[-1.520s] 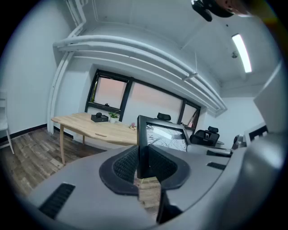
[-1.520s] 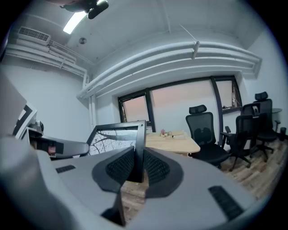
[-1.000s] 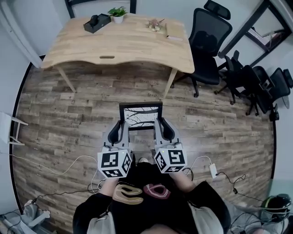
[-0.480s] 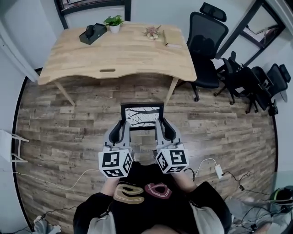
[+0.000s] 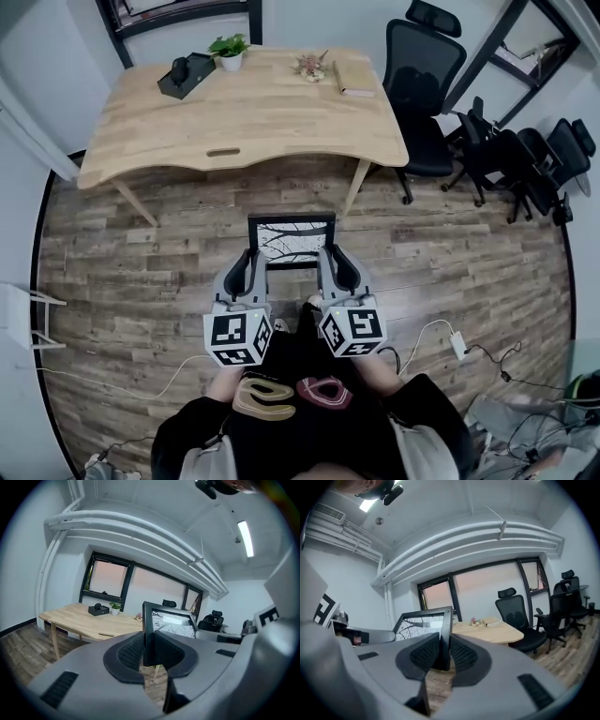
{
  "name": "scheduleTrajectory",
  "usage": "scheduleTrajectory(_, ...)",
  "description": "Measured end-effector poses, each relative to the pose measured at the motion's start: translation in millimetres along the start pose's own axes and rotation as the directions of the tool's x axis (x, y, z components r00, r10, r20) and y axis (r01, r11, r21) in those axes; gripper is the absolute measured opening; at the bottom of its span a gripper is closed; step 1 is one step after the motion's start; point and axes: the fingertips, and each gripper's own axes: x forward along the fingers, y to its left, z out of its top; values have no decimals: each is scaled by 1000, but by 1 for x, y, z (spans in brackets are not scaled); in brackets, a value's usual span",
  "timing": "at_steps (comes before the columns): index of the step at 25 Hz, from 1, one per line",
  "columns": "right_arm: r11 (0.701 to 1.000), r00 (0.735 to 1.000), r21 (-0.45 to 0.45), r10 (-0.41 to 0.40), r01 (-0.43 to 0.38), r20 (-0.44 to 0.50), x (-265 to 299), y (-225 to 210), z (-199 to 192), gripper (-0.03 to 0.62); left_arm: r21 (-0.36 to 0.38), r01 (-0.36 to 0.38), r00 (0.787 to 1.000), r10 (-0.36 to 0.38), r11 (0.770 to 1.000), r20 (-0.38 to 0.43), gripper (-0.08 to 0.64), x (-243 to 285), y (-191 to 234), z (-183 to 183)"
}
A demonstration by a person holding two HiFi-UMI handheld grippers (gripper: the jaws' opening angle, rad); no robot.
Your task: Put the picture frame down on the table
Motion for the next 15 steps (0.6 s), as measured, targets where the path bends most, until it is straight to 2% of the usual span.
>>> scheduleTrajectory(4, 1000, 1000, 0, -6, 6, -13, 13, -3, -2, 83, 14, -4, 1000, 5, 1000, -8, 80, 13, 5, 0)
scheduleTrajectory(15, 998, 998, -42, 45, -46, -41, 83, -34, 5, 81, -34, -65, 998, 64, 997, -9, 80, 76, 17, 4)
